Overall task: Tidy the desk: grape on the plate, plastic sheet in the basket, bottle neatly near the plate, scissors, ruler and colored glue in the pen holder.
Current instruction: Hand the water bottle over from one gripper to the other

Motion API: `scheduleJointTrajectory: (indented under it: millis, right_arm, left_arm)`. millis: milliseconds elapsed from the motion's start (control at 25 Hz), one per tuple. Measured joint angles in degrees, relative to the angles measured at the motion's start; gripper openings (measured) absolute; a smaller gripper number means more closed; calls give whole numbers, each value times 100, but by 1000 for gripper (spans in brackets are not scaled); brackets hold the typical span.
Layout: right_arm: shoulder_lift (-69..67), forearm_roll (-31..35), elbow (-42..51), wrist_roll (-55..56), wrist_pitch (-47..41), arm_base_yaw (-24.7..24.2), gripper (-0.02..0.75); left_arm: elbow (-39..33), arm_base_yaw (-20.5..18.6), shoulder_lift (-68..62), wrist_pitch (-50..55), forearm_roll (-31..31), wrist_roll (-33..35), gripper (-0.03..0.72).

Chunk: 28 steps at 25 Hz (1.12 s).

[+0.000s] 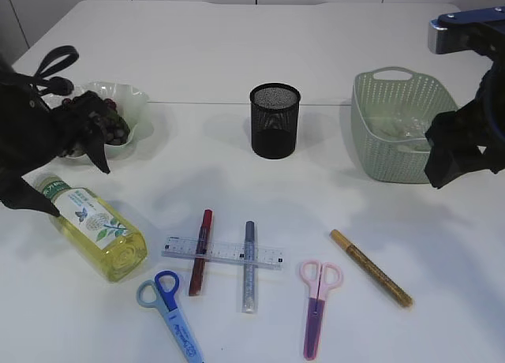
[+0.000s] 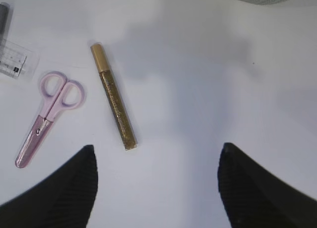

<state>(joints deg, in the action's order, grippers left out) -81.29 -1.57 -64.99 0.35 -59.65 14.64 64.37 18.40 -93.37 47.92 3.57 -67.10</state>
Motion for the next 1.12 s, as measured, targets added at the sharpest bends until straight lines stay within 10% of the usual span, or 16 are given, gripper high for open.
scheduleJointTrajectory:
  millis: [1120]
  right_arm:
    - [0,0,0,0,56,0,584]
  left_arm:
    - [0,-141,-1350,-532,-58,26,594]
